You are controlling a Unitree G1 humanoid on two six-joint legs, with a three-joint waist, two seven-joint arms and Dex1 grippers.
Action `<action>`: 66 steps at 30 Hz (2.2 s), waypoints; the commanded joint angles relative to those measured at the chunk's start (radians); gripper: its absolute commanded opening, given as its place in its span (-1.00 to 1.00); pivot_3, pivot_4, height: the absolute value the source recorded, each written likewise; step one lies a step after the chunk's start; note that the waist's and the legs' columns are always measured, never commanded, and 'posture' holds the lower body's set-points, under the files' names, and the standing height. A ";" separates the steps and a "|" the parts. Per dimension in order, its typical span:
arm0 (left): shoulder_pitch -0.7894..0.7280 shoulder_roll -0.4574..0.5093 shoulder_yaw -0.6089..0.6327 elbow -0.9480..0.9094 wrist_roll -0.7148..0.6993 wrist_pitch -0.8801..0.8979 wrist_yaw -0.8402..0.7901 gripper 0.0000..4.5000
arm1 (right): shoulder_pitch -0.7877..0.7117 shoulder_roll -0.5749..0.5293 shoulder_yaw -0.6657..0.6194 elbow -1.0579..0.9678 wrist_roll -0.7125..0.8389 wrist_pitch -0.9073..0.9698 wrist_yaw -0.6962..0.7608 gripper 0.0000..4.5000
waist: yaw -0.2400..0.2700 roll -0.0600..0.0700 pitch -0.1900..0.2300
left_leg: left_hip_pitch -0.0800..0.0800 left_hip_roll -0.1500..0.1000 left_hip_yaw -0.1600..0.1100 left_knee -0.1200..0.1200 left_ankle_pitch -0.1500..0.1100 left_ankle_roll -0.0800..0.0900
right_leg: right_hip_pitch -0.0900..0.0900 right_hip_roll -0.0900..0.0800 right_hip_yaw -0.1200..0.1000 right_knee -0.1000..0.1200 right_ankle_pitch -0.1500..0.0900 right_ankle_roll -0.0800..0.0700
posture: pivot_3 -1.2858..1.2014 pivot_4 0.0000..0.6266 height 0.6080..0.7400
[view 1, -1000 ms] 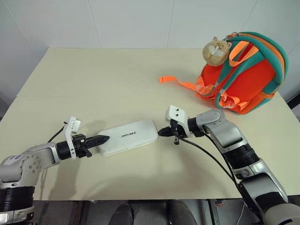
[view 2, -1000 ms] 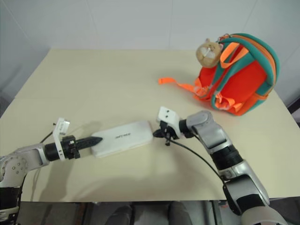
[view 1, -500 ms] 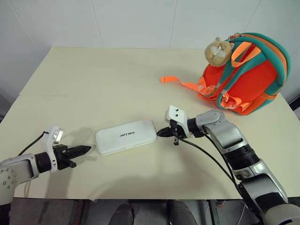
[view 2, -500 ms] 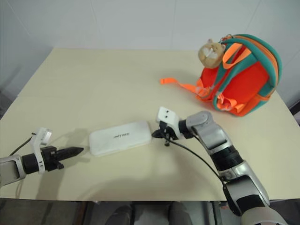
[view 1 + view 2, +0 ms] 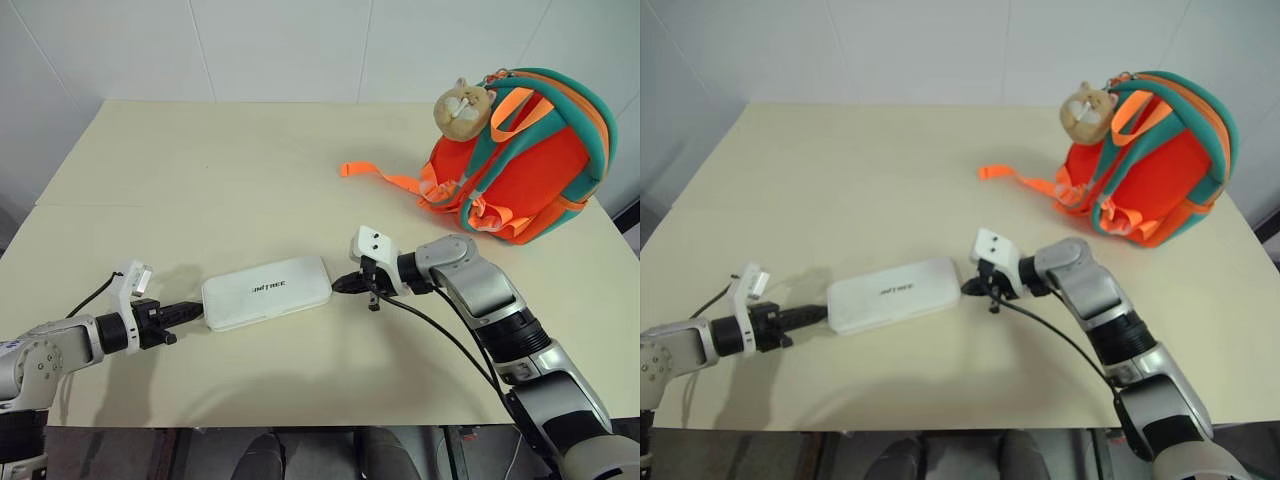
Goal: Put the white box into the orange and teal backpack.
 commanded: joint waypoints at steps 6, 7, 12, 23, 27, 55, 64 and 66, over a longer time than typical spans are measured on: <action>-0.116 -0.004 -0.116 0.076 0.067 -0.055 -0.096 -1.00 | 0.023 -0.024 -0.002 -0.137 0.048 0.048 0.030 -0.95 | 0.001 0.000 0.000 | 0.000 0.000 0.000 0.001 0.000 0.000 | 0.000 0.000 0.000 0.000 0.000 0.000 | 0.03 -0.52 1.00; -0.131 -0.008 -0.128 0.082 0.073 -0.057 -0.103 -1.00 | 0.026 -0.026 -0.002 -0.146 0.049 0.054 0.029 -0.95 | 0.001 0.000 0.000 | 0.000 0.000 0.000 0.001 0.000 0.000 | 0.000 0.000 0.000 0.000 0.000 0.000 | 0.03 -0.52 1.00; -0.169 -0.027 -0.174 0.092 0.097 -0.061 -0.132 -1.00 | 0.042 -0.035 -0.002 -0.177 0.053 0.071 0.027 -0.95 | 0.002 0.000 0.000 | 0.000 0.000 0.000 0.001 0.000 0.000 | 0.000 0.000 0.000 0.001 0.000 0.001 | 0.03 -0.52 1.00; -0.222 -0.065 -0.267 0.068 0.125 -0.047 -0.181 -1.00 | 0.083 -0.089 0.005 -0.266 0.082 0.127 0.055 -0.95 | 0.008 0.000 0.000 | 0.000 0.000 0.000 0.002 0.000 0.000 | 0.001 0.000 0.000 0.001 0.001 0.001 | 0.03 -0.52 1.00; -0.242 -0.080 -0.277 0.077 0.136 -0.046 -0.186 -1.00 | 0.089 -0.100 0.012 -0.263 0.070 0.124 0.046 -0.95 | 0.005 -0.001 0.000 | 0.000 -0.001 0.000 0.002 0.000 0.000 | 0.001 0.000 0.000 0.001 0.001 0.001 | 0.03 -0.52 1.00; -0.232 -0.105 -0.244 0.052 0.192 -0.112 -0.187 -1.00 | 0.024 -0.127 0.008 -0.096 -0.001 -0.039 0.074 0.55 | 0.005 -0.001 -0.001 | 0.001 -0.001 -0.001 0.010 -0.001 0.001 | 0.006 0.000 0.000 -0.001 0.002 0.003 | 0.03 -0.52 1.00; -0.196 -0.073 -0.183 0.027 0.188 -0.110 -0.184 -1.00 | 0.024 -0.184 -0.014 -0.107 0.002 -0.018 0.133 0.10 | 0.002 0.000 0.000 | 0.000 -0.001 -0.001 0.007 -0.001 0.002 | 0.006 0.000 0.000 -0.002 0.002 0.003 | 0.03 -0.52 1.00; -0.184 -0.058 -0.162 0.025 0.189 -0.110 -0.186 -1.00 | 0.017 -0.192 -0.023 -0.093 -0.003 -0.026 0.128 -0.22 | 0.002 0.000 0.000 | 0.000 -0.001 -0.001 0.007 -0.001 0.002 | 0.006 0.000 0.000 -0.002 0.002 0.003 | 0.03 -0.52 1.00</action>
